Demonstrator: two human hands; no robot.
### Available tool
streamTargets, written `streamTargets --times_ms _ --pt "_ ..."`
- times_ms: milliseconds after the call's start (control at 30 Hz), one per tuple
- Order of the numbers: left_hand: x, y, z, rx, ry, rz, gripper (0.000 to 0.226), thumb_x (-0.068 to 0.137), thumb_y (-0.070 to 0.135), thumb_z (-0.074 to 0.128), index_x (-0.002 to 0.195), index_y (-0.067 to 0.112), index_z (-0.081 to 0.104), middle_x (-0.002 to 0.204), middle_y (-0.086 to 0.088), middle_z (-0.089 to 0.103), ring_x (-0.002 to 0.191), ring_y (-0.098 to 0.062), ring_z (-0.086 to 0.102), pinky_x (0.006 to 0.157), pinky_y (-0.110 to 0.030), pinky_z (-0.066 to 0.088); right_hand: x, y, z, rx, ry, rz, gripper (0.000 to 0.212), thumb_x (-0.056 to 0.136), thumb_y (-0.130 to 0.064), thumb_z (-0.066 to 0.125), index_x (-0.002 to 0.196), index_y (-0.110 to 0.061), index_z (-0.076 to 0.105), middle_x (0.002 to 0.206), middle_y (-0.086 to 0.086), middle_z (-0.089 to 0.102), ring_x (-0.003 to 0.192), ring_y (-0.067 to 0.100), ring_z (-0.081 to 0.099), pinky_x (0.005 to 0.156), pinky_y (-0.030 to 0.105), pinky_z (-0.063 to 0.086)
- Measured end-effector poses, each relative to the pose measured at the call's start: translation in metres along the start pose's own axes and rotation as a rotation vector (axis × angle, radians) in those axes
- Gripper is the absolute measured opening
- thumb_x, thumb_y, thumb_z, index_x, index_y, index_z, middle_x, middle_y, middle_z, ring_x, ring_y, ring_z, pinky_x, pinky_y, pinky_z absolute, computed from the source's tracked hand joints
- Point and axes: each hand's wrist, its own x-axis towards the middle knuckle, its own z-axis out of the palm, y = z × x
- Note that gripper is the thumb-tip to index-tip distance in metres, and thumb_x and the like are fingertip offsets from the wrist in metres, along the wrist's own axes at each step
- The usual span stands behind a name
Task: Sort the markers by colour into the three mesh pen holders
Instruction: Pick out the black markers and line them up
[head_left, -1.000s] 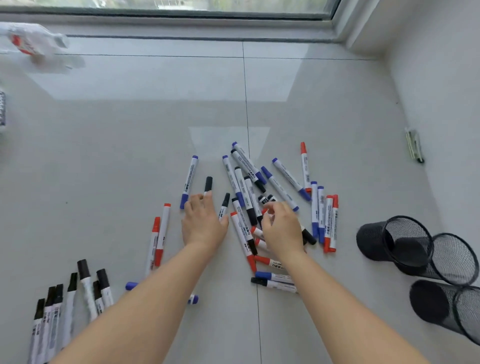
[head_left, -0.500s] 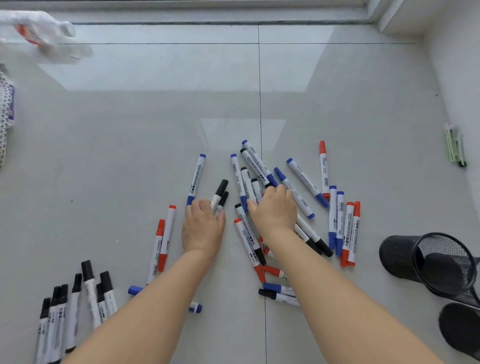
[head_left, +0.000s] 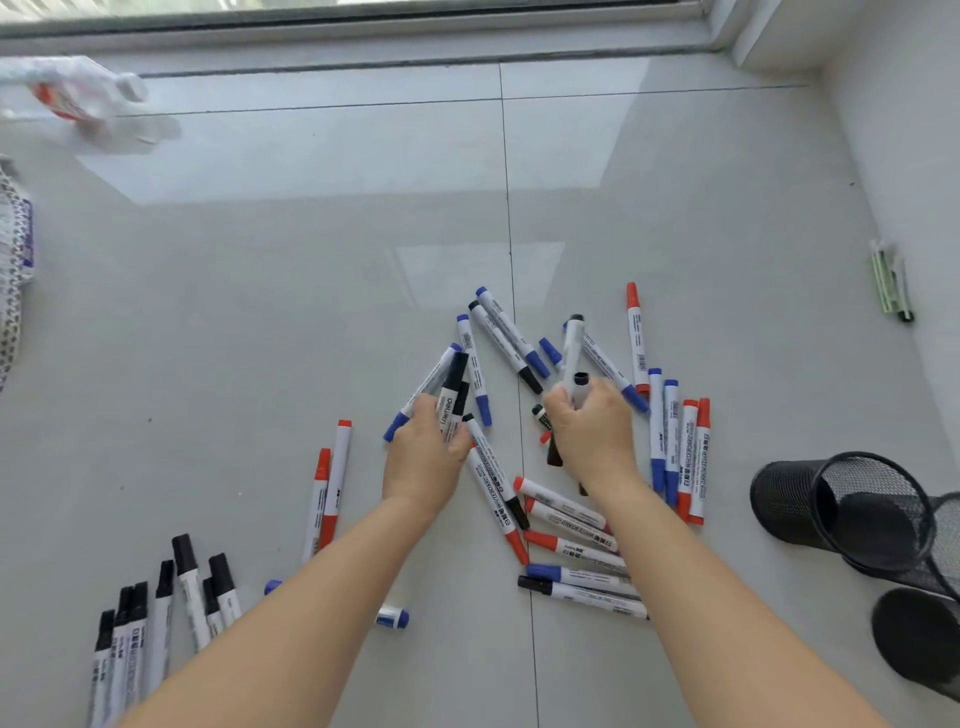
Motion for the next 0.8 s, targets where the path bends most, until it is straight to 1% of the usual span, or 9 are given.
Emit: streamTargets --times_ms 100,200,267,333,400,467,567,633,800 --pt "-0.004 0.013 0.012 -0.093 -0.027 0.011 0.010 0.088 0.022 0.054 0.092 0.023 0.044 0.072 0.003 0.054 0.060 -0.012 0.052 0.050 -0.026 0.040 -0.004 0.012 -0.035 0.088 0.103 0.076 0.032 0.086 -0.025 0.049 0.057 -0.014 0.042 0.051 0.000 0.046 0.048 0.017 0.055 0.044 0.022 0.038" --pt "-0.006 0.025 0.021 -0.066 -0.069 0.003 0.002 0.088 0.025 0.053 0.089 0.024 0.052 0.070 0.002 0.055 0.059 -0.013 0.051 0.048 -0.025 0.039 -0.008 0.023 -0.056 0.131 0.083 0.206 0.017 0.085 -0.020 0.050 0.087 -0.004 0.055 0.063 0.009 0.063 0.042 0.006 0.059 0.037 0.015 0.041" --pt "-0.007 0.032 0.025 0.018 -0.106 0.068 0.015 0.089 0.027 0.052 0.077 0.019 0.052 0.066 0.003 0.051 0.057 -0.014 0.047 0.047 -0.026 0.037 -0.012 0.033 -0.064 0.133 0.053 0.227 0.020 0.084 -0.014 0.050 0.100 -0.001 0.053 0.069 0.015 0.065 0.038 0.001 0.055 0.037 0.012 0.040" --pt "-0.006 0.040 0.030 0.119 -0.157 0.211 0.022 0.091 0.029 0.050 0.070 0.021 0.049 0.067 0.006 0.047 0.060 -0.014 0.044 0.050 -0.026 0.035 -0.015 0.040 -0.070 0.103 0.050 0.213 0.028 0.087 -0.014 0.047 0.113 -0.005 0.051 0.076 0.014 0.063 0.052 0.008 0.059 0.052 0.016 0.049" --pt "-0.003 0.050 0.034 0.255 -0.213 0.367 0.015 0.093 0.029 0.048 0.084 0.020 0.056 0.076 0.006 0.050 0.068 -0.016 0.048 0.056 -0.028 0.038 -0.019 0.048 -0.074 0.016 0.074 0.205 0.033 0.091 -0.017 0.045 0.122 -0.009 0.051 0.095 0.009 0.060 0.082 0.020 0.056 0.075 0.027 0.046" --pt "0.001 0.059 0.038 0.411 -0.255 0.495 0.015 0.093 0.029 0.047 0.099 0.019 0.057 0.090 0.003 0.056 0.074 -0.019 0.053 0.059 -0.031 0.044 -0.023 0.056 -0.075 -0.038 0.086 0.208 0.030 0.092 -0.020 0.046 0.120 -0.013 0.054 0.102 0.004 0.060 0.093 0.027 0.054 0.075 0.029 0.039" --pt "0.006 0.065 0.043 0.629 -0.356 0.649 0.021 0.092 0.031 0.051 0.110 0.022 0.058 0.104 0.003 0.053 0.072 -0.018 0.055 0.054 -0.030 0.043 -0.028 0.064 -0.071 -0.133 0.044 0.186 0.015 0.091 -0.026 0.050 0.095 -0.017 0.060 0.083 -0.001 0.056 0.085 0.025 0.053 0.067 0.028 0.034" --pt "0.009 0.066 0.046 0.702 -0.384 0.705 0.023 0.091 0.031 0.053 0.112 0.025 0.059 0.109 0.005 0.051 0.070 -0.015 0.052 0.053 -0.028 0.041 -0.028 0.067 -0.065 -0.223 0.014 0.150 0.014 0.090 -0.028 0.052 0.086 -0.016 0.059 0.081 -0.002 0.053 0.080 0.022 0.050 0.065 0.027 0.033" --pt "0.016 0.070 0.054 0.783 -0.382 0.768 0.025 0.090 0.031 0.055 0.114 0.024 0.058 0.112 0.005 0.052 0.069 -0.014 0.047 0.058 -0.030 0.045 -0.028 0.073 -0.056 -0.339 0.011 0.099 0.018 0.087 -0.030 0.057 0.097 -0.017 0.061 0.086 -0.005 0.044 0.077 0.016 0.045 0.065 0.027 0.034"
